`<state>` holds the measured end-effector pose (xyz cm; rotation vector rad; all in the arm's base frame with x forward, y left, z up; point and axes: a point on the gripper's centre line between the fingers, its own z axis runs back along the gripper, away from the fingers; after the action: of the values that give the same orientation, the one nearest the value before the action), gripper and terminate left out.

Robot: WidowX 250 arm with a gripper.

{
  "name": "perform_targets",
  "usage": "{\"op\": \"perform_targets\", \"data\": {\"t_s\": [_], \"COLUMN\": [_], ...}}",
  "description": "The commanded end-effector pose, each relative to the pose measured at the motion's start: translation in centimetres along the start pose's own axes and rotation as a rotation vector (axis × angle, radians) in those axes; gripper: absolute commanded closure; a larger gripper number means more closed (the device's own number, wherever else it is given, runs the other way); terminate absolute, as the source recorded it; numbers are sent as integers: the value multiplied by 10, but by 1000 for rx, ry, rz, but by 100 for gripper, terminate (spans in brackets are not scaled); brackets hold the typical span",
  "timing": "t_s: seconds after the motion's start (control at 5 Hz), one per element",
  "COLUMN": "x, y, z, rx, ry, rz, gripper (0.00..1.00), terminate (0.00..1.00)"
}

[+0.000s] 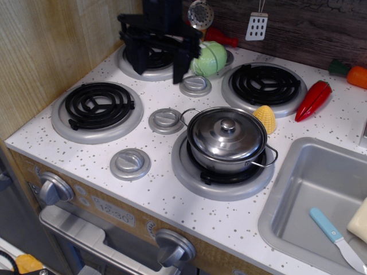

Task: Take lid off pot or pan

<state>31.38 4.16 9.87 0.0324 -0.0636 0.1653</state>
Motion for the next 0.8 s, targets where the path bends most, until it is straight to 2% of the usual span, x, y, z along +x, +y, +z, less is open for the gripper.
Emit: {"op": "perform_targets", "data": {"t_s": [0.0, 0.2, 0.6], "x": [-6, -6, -3], "y": [-55, -84, -92], "z": [25, 3, -33], "rx": [-26, -50, -106], "ry": [-88, -158, -170], "rz": [-22, -25, -53], "gripper": [0, 0, 0], "terminate": [0, 0, 0]}}
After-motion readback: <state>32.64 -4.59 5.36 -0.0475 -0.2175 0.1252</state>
